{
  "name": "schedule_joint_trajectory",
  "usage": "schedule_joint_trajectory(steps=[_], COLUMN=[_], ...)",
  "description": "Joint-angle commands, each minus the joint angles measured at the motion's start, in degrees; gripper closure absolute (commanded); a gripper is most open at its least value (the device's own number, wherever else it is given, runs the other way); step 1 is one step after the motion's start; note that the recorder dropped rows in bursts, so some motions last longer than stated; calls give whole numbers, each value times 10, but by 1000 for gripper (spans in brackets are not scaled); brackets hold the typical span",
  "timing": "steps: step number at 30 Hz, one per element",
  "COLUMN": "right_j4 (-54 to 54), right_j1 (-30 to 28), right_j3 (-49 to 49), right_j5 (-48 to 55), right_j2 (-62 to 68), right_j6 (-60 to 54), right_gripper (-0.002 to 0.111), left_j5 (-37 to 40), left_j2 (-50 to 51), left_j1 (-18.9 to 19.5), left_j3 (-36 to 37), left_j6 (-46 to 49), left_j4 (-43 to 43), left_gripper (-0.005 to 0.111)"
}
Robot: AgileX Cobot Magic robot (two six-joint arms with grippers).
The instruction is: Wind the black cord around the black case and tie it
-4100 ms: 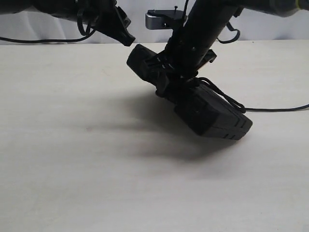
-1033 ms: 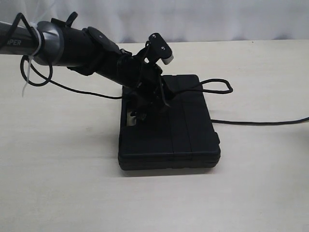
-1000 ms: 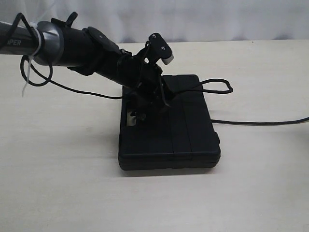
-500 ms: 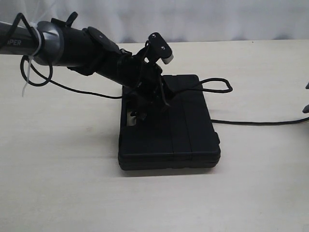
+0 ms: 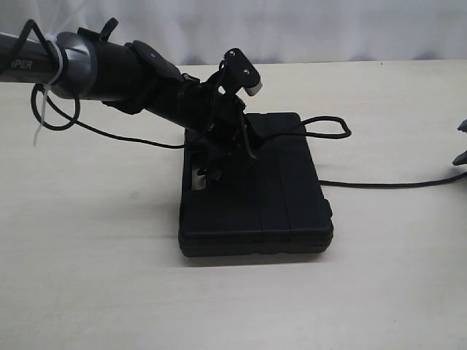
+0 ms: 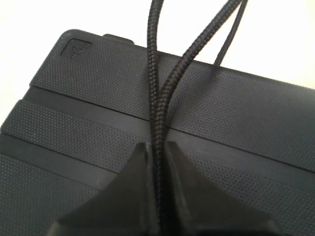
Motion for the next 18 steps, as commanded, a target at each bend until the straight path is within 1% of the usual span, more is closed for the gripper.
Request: schedule_joint_trajectory(steps=[1,4,5,10,13,18], right_j4=[-7,-7,-2,63,85,77], right_j1=[-2,-2,-2,6,36,103], right_j3=[-14,-14,-14,-14,-14,-21], right_j5=[67,74,77,104,108,107], right_j2=[50,54,54,54,47,8], right_j6=[-38,-68,-77,-150,-193,-259], right_gripper=[81,103,104,104,104,104], left_j5=[-2,-4,-4,-4,-5,-16], left_j2=[-7,-7,-7,-7,-7,-7], left_j1=[2,2,2,2,2,2], left_j3=[1,1,1,1,1,1], left_j6=[0,0,0,0,0,0], left_j4=[-8,-8,-8,-8,-8,-6], left_gripper=[104,104,104,104,104,104])
